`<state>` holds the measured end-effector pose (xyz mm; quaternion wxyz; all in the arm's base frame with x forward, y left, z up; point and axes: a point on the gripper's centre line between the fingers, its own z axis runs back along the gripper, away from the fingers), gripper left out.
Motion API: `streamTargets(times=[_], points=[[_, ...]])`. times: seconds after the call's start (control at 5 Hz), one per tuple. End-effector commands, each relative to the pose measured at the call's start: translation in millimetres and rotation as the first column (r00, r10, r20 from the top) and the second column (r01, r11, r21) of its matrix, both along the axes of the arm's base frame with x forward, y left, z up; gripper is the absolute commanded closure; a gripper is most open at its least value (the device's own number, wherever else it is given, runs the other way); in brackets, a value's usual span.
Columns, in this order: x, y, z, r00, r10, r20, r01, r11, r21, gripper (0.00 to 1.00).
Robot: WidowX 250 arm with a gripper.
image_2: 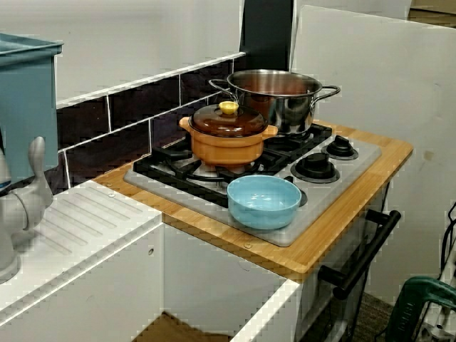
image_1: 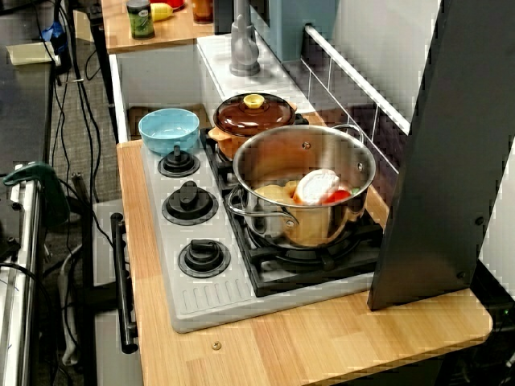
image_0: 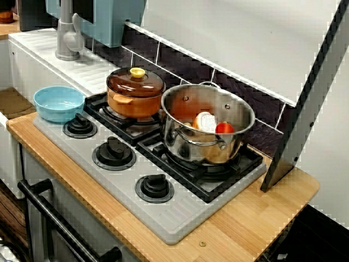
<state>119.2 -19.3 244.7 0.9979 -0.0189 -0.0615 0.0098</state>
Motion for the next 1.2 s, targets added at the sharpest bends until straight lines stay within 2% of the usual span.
streamTargets(times=[0.0,0.2,0.4,0.6,0.8,1.0], points=[[0.0,0,0.0,1.000,0.000,0.000,0.000,1.000,0.000,0.00],[9.3,10,0.2,0.998,-0.055,-0.021,0.056,0.998,0.018,0.00],[22.7,19,0.3,0.990,-0.141,-0.012,0.142,0.990,0.019,0.00],[32.5,30,-4.1,0.990,-0.141,-0.006,0.142,0.988,0.055,0.00],[43.1,37,-13.6,0.992,-0.126,0.023,0.123,0.987,0.101,0.00],[52.1,37,-26.5,0.985,-0.165,0.039,0.158,0.977,0.146,0.00]])
